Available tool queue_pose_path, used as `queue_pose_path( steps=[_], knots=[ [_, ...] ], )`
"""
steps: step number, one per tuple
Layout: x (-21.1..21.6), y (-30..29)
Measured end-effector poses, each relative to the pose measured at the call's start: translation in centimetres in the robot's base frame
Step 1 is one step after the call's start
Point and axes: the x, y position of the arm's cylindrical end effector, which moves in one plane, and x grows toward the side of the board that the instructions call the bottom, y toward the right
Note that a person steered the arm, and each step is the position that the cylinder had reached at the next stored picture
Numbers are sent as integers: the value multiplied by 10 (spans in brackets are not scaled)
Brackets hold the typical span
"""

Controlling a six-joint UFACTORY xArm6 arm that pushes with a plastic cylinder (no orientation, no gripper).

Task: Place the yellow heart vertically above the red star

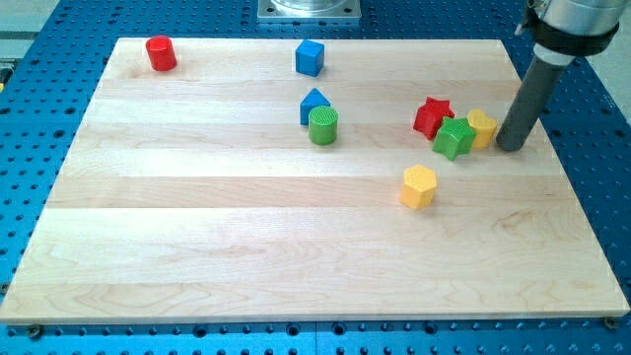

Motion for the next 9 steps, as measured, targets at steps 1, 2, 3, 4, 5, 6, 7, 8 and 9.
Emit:
queue_pose_path(
  steps=[1, 2, 3, 4, 5, 6, 7, 8, 9],
  knots=[
    [2, -32],
    [-17, -41],
    [-35, -41],
    [-55, -42],
    [-77, -43],
    [-95, -84],
    [-93, -168],
    [-74, -245],
    [-50, -291]
  ],
)
